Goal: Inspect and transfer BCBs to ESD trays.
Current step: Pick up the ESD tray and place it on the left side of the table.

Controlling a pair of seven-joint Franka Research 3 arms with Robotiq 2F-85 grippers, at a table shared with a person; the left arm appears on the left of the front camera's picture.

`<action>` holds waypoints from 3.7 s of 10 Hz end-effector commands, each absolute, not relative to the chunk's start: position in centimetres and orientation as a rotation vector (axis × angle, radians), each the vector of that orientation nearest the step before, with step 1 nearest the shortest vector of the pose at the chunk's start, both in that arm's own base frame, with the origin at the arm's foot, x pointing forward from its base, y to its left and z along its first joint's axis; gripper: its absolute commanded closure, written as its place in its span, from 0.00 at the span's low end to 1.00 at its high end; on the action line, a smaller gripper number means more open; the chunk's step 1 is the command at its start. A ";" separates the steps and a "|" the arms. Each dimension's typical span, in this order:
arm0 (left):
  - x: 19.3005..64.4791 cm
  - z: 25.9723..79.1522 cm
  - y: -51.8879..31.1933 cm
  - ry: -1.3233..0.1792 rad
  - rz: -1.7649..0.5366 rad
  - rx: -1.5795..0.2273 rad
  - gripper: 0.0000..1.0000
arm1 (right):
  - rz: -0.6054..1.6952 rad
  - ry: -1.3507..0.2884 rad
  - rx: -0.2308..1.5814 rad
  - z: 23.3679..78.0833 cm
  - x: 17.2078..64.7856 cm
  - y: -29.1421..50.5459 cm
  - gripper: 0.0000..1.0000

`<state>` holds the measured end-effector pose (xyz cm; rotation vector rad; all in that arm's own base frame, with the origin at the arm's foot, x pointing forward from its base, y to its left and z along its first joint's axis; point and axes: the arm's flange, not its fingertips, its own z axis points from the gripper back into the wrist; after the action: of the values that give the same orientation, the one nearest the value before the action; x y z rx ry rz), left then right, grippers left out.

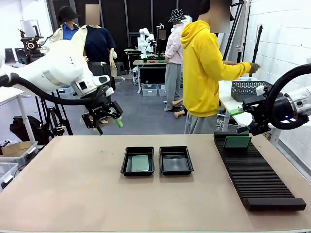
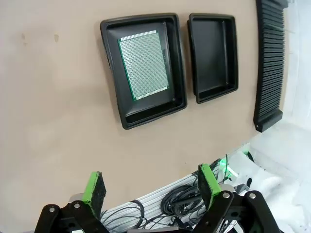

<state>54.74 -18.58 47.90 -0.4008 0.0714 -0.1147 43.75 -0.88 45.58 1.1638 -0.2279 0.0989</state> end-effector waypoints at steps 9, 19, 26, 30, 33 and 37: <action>53.7 39.7 -24.1 -0.002 0.079 -0.228 0.00 | 0.050 -0.159 1.275 44.0 42.9 -4.6 0.00; 53.0 32.9 -24.4 -0.166 -0.028 -0.283 0.00 | 0.050 -0.159 1.275 44.0 42.9 -4.6 0.00; 54.0 31.5 -23.9 -0.193 -0.025 -0.289 0.13 | 0.050 -0.159 1.275 44.0 42.9 -4.6 0.00; 54.2 31.2 -23.6 -0.203 -0.031 -0.306 0.46 | 0.050 -0.159 1.275 44.0 42.9 -4.6 0.00; 54.1 31.1 -23.5 -0.204 -0.039 -0.316 0.78 | 0.050 -0.159 1.275 44.0 42.9 -4.6 0.00; 54.1 31.1 -23.3 -0.195 -0.038 -0.317 1.00 | 0.050 -0.159 1.275 44.0 42.9 -4.6 0.00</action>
<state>54.22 -24.10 31.35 -0.2873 -0.1910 -0.0251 43.28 -4.76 44.16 1.2851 -0.1465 0.0508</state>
